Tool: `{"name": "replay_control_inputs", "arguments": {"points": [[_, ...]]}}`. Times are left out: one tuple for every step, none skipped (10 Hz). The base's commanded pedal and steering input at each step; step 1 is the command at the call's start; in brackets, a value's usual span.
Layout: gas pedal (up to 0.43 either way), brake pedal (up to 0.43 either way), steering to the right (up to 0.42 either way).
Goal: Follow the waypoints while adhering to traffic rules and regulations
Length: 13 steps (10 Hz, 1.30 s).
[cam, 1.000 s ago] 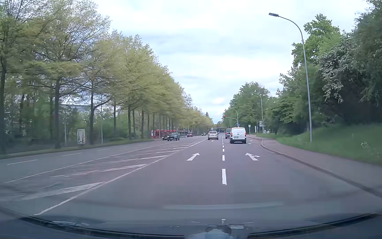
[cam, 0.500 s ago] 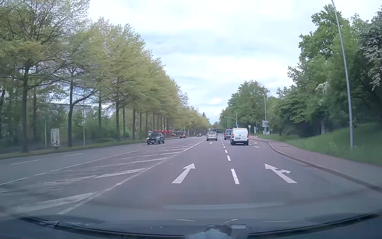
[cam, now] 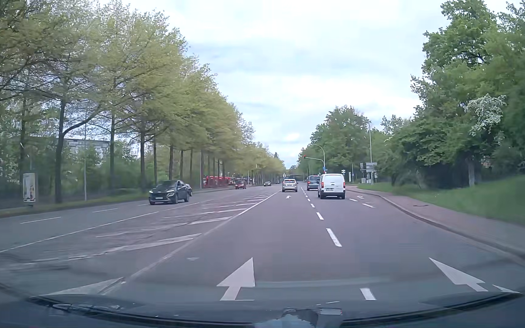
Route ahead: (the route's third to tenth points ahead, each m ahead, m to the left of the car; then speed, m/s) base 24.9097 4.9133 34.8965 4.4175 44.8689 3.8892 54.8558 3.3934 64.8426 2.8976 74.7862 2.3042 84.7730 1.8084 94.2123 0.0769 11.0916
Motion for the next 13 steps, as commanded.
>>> {"name": "replay_control_inputs", "arguments": {"points": [[0.000, 0.000, 0.014], [0.000, 0.000, 0.015], [0.000, 0.000, 0.016], [0.000, 0.000, 0.016], [0.000, 0.000, 0.015], [0.000, 0.000, 0.014], [0.000, 0.000, 0.014], [0.000, 0.000, 0.014], [0.000, 0.006, 0.014], [0.000, 0.030, 0.013], [0.000, 0.073, 0.012], [0.000, 0.085, 0.012], [0.000, 0.104, 0.011]]}}
